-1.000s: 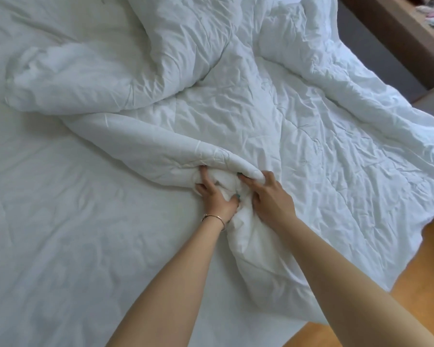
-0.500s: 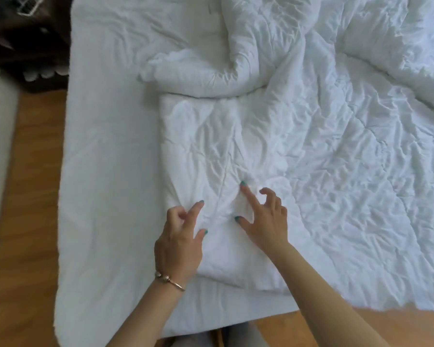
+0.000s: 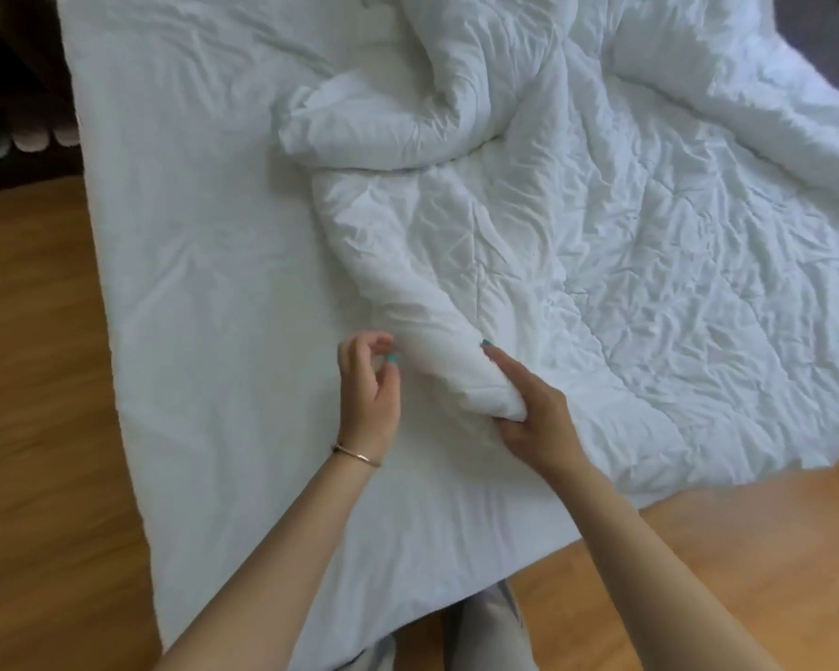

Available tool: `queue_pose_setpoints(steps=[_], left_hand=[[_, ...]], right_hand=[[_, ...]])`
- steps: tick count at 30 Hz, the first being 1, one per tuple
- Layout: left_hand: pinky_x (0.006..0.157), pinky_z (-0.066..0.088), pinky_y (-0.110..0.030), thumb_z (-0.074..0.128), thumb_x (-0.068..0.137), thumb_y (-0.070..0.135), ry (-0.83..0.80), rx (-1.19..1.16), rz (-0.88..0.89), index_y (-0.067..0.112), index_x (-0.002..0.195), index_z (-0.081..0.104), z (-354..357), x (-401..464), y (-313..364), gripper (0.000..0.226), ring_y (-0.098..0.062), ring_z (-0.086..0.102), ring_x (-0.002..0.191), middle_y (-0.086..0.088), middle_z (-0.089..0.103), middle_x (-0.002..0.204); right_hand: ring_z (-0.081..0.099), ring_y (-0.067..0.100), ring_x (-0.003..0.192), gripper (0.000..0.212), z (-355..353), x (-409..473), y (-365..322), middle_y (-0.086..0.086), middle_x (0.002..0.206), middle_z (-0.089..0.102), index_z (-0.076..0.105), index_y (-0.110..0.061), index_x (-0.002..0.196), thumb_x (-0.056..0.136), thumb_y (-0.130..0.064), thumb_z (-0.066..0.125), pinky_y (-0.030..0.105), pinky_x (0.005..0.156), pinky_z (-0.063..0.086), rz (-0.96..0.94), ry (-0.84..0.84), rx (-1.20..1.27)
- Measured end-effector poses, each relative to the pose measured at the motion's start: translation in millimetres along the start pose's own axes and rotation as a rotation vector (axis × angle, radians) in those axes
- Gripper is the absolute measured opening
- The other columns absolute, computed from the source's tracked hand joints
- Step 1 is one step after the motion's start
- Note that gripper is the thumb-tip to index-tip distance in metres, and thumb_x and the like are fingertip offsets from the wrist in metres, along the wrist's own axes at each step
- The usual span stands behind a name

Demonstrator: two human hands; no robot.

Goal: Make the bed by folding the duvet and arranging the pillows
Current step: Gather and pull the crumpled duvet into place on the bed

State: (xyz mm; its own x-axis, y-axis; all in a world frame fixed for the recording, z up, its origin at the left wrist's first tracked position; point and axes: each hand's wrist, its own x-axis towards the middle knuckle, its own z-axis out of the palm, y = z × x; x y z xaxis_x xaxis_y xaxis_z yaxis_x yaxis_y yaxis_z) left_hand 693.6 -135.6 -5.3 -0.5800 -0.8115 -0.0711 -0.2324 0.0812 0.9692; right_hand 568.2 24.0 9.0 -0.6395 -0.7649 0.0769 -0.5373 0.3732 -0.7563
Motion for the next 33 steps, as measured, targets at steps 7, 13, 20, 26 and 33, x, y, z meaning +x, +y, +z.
queue_pose_setpoints(steps=[7, 13, 20, 26, 33], left_hand=[[0.09, 0.05, -0.055, 0.077, 0.045, 0.076, -0.265, -0.622, -0.787, 0.042, 0.143, 0.013, 64.0, 64.8, -16.9, 0.122, -0.026, 0.055, 0.112, 0.007, 0.048, 0.131], [0.093, 0.052, -0.042, 0.088, 0.055, 0.034, -0.097, -0.515, -0.405, 0.015, 0.124, 0.025, 76.0, 83.4, 7.1, 0.095, -0.023, 0.06, 0.108, -0.008, 0.053, 0.126], [0.069, 0.038, -0.037, 0.069, 0.08, 0.022, 0.186, 0.547, 0.041, 0.009, 0.116, 0.04, -79.2, 2.2, 75.8, 0.048, -0.044, 0.059, 0.095, -0.017, 0.064, 0.103], [0.065, 0.043, -0.035, 0.059, 0.072, 0.068, -0.097, 0.799, -0.13, 0.025, 0.107, 0.037, -120.7, -75.5, 38.4, 0.06, -0.031, 0.063, 0.087, 0.001, 0.065, 0.093], [0.106, 0.036, -0.043, 0.066, 0.074, 0.057, -0.043, 0.507, -0.283, 0.035, 0.125, 0.052, -192.2, -82.9, -80.0, 0.058, -0.026, 0.042, 0.128, -0.001, 0.05, 0.131]], right_hand=[[0.05, -0.013, 0.119, 0.056, -24.2, -4.2, -13.5, -0.022, 0.129, 0.056, 0.053, -0.021, 0.138, 0.087, -0.001, 0.064, 0.005, 0.092, 0.039, 0.228, 0.018, 0.154], [0.045, -0.005, 0.111, 0.088, -9.8, -5.3, -21.7, -0.033, 0.122, 0.044, 0.017, -0.033, 0.153, 0.083, -0.018, 0.068, -0.003, 0.08, 0.033, 0.378, -0.065, 0.008], [0.042, 0.008, 0.123, 0.117, 11.0, -42.3, -66.1, -0.014, 0.138, 0.038, -0.009, -0.052, 0.147, 0.068, -0.059, 0.076, 0.028, 0.089, 0.041, 0.172, -0.125, -0.225], [0.038, 0.027, 0.135, 0.095, 73.0, -66.2, -74.3, 0.0, 0.145, 0.041, 0.03, -0.04, 0.146, 0.064, -0.064, 0.071, 0.055, 0.114, 0.023, 0.039, -0.036, -0.461], [0.04, 0.029, 0.11, 0.072, 148.7, -111.1, -71.6, 0.009, 0.127, 0.037, 0.04, -0.032, 0.136, 0.075, -0.042, 0.075, 0.048, 0.095, 0.039, 0.441, 0.231, -0.334]])
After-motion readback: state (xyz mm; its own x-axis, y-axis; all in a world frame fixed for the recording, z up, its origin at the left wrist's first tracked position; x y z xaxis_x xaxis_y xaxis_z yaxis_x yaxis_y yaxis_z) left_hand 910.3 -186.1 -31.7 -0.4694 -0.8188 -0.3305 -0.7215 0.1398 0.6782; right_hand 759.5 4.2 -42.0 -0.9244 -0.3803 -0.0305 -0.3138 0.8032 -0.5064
